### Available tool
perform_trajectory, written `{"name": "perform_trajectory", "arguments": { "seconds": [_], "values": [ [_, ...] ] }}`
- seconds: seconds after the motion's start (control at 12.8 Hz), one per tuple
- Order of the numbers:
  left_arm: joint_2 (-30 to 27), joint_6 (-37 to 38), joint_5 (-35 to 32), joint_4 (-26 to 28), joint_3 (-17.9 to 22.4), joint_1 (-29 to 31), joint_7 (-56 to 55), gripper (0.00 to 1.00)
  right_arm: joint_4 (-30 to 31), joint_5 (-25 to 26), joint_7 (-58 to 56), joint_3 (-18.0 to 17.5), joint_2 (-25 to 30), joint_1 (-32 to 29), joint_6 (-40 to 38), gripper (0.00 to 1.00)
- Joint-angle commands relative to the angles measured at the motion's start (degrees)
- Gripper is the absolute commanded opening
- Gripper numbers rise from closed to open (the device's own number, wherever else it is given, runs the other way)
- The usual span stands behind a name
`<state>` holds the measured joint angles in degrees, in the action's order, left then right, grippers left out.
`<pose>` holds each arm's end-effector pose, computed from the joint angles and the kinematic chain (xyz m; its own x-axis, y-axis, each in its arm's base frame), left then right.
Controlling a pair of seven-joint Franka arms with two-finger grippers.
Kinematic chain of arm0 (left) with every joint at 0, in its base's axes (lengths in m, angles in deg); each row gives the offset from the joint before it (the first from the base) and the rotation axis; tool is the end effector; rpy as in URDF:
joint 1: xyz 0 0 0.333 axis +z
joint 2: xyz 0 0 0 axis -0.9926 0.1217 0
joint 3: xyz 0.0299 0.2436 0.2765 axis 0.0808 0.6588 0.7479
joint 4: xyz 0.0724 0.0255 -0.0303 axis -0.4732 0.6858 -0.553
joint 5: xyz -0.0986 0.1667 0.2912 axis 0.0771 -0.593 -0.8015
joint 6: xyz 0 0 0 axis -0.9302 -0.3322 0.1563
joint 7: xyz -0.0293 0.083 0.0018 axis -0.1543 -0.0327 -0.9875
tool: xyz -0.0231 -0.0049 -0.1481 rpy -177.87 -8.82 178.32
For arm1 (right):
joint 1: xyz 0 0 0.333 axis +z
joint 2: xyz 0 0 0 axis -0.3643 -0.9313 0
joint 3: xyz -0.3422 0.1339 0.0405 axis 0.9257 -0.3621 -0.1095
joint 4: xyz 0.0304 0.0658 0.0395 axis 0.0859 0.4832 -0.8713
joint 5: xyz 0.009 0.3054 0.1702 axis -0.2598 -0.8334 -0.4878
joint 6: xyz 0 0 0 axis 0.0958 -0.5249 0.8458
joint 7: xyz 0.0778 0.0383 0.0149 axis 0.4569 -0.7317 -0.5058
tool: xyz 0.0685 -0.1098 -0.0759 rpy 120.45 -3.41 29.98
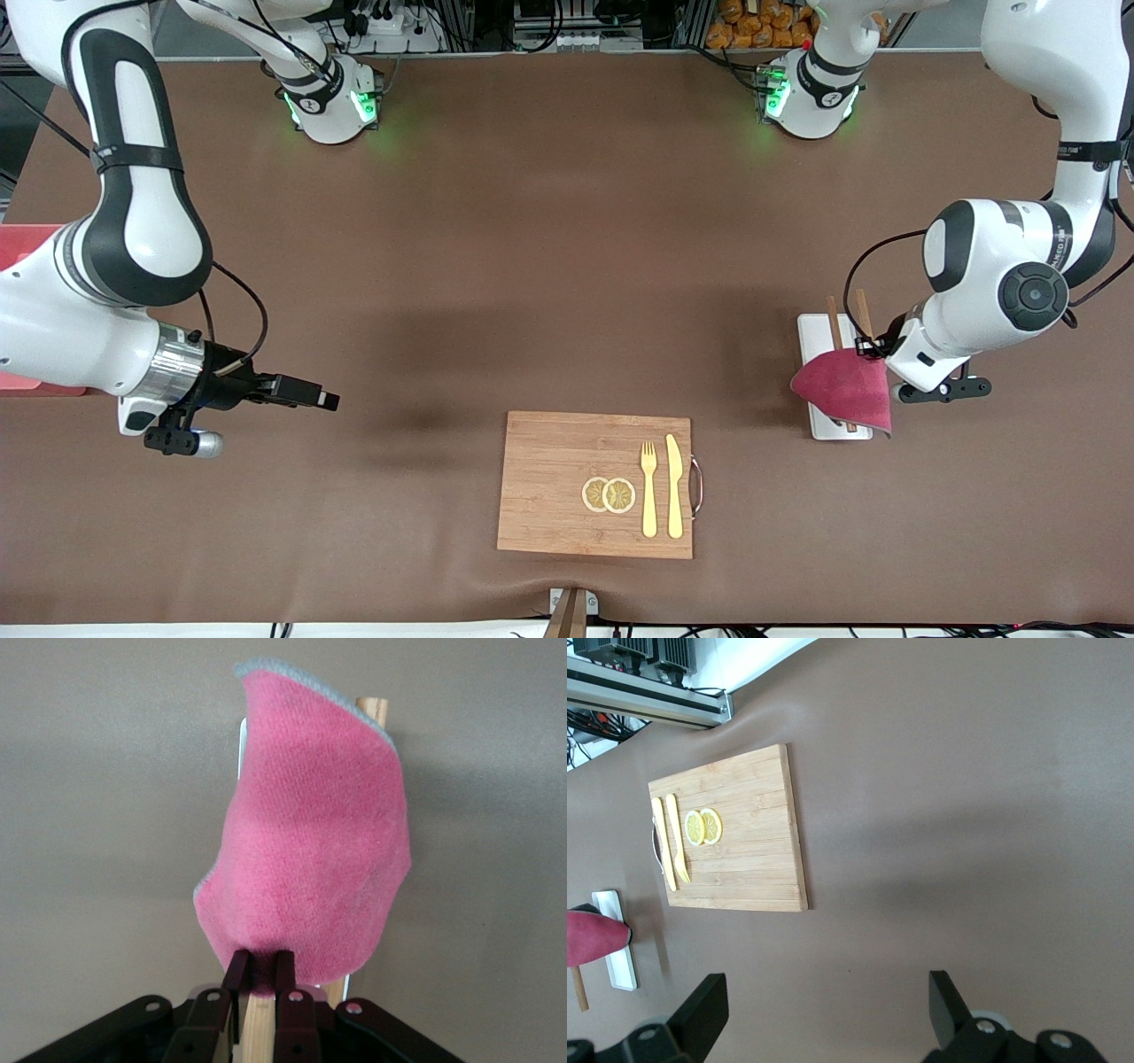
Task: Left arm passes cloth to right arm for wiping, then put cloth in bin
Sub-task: 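Close the left gripper on the pink cloth and lift it off the chopsticks, then carry the cloth toward the right gripper with the left gripper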
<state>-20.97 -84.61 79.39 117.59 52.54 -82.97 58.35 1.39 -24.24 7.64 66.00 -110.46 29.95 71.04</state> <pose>0.5964 -0.0324 0.3478 0.9907 0.0886 -0.1037 0.0846 -0.9955 -0.0424 0.6794 0.1149 0.4469 0.9869 -0.1595 -0.0255 -0.1506 -0.8509 -0.5032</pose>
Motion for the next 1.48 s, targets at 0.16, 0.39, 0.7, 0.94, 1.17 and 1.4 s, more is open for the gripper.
{"name": "perform_trajectory", "arguments": {
  "seconds": [0.16,0.39,0.7,0.94,1.17,1.4],
  "values": [
    [1.7,-0.2,-0.8,-1.6,-0.1,-0.2,-0.3,0.00,-1.0,-1.3,0.1,0.0,-0.3,-0.2,-0.3,1.00],
    [1.5,-0.1,-0.9,-2.1,-0.1,-0.3,-0.3,0.00,-0.9,-1.1,-0.1,0.0,-0.3,-0.7,-0.6,1.00],
    [-3.2,3.6,-0.8,-2.5,-1.4,-1.3,-0.8,0.00,-0.9,-1.1,0.0,0.0,-0.3,-0.7,-0.6,1.00],
    [-5.1,11.7,0.0,-8.7,-5.2,-1.8,-3.7,0.00,-0.7,-1.0,-0.1,0.0,-0.3,-0.6,-0.7,1.00],
    [-4.9,16.1,3.8,-14.5,-12.0,-1.9,-12.2,0.00,-0.5,-1.0,0.5,0.0,-0.3,-0.3,-0.7,1.00],
    [-4.0,15.9,9.3,-18.3,-17.4,-2.3,-22.0,0.00,-0.4,-1.0,5.3,0.0,-0.1,0.4,-0.7,1.00]
  ]
}}
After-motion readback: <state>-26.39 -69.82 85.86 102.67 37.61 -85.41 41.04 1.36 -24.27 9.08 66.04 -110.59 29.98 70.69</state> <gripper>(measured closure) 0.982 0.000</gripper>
